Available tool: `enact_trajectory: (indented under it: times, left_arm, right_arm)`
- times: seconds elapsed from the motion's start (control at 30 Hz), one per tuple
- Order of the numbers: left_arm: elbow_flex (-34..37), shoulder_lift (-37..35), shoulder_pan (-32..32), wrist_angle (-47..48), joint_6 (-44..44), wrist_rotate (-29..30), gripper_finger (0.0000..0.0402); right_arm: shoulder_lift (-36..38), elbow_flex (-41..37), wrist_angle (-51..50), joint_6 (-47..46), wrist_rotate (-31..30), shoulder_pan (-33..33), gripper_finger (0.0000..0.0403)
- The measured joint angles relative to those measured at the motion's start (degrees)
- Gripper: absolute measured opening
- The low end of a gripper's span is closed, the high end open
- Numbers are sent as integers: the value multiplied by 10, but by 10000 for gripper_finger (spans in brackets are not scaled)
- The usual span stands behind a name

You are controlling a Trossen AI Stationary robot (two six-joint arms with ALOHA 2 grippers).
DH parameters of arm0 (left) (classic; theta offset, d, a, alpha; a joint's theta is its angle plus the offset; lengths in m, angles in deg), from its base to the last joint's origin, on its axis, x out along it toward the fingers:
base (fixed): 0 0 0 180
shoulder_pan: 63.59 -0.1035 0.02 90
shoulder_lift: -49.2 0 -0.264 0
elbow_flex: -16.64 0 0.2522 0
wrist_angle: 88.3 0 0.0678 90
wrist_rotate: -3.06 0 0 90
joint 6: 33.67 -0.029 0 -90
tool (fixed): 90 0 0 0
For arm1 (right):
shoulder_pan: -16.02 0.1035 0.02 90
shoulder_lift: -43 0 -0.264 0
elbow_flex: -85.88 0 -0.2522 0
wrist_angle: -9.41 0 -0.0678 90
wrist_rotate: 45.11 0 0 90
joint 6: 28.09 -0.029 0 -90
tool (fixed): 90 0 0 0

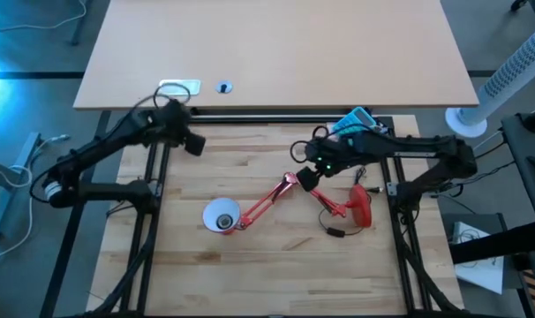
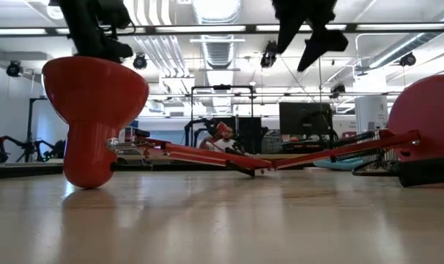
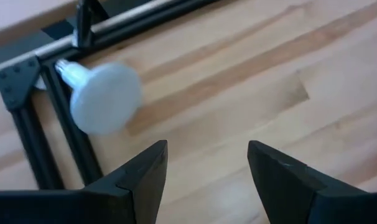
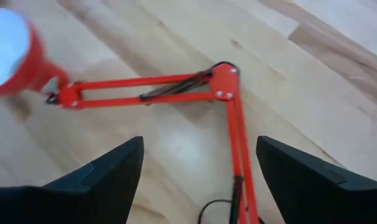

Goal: Screw lightbulb
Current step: Insert the lightbulb into the orange desk lamp

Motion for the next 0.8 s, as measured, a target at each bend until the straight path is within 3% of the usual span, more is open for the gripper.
enact_trajectory:
  times: [0.27, 0.53, 0.8]
  left_arm:
    - [-63, 62, -108, 0, -72, -91, 260]
    - [-113, 152, -117, 15, -104, -91, 270]
    - [-190, 258, -150, 133, -131, -42, 270]
  right_arm:
    - [15, 0, 0, 20, 0, 72, 298]
    - [22, 0, 1, 65, -24, 92, 304]
    - [22, 0, 1, 89, -24, 88, 301]
